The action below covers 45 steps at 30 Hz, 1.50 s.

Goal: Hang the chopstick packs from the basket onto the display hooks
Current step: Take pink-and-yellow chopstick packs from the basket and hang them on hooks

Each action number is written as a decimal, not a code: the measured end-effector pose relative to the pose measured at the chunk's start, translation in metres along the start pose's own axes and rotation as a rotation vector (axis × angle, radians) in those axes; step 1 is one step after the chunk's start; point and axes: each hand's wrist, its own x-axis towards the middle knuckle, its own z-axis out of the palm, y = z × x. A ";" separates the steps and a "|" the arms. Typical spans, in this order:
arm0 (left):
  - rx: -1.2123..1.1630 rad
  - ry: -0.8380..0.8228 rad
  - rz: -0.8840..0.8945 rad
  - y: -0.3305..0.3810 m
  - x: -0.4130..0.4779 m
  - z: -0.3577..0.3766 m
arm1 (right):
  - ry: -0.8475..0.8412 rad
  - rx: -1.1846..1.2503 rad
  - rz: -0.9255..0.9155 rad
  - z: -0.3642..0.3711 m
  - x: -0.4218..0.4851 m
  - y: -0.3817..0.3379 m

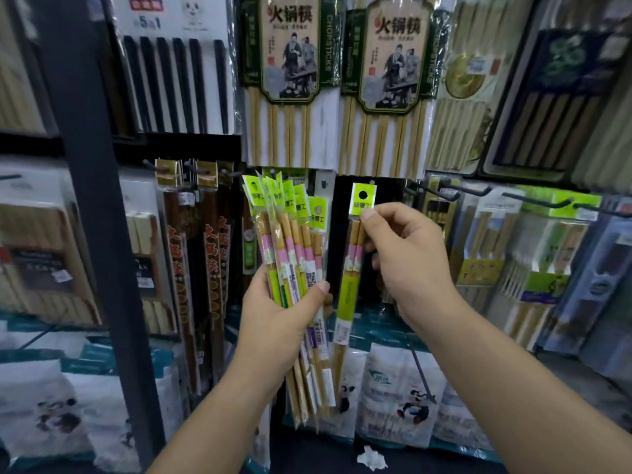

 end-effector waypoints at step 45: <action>-0.286 -0.045 -0.113 -0.008 0.003 -0.001 | 0.098 -0.028 -0.015 -0.001 0.030 -0.003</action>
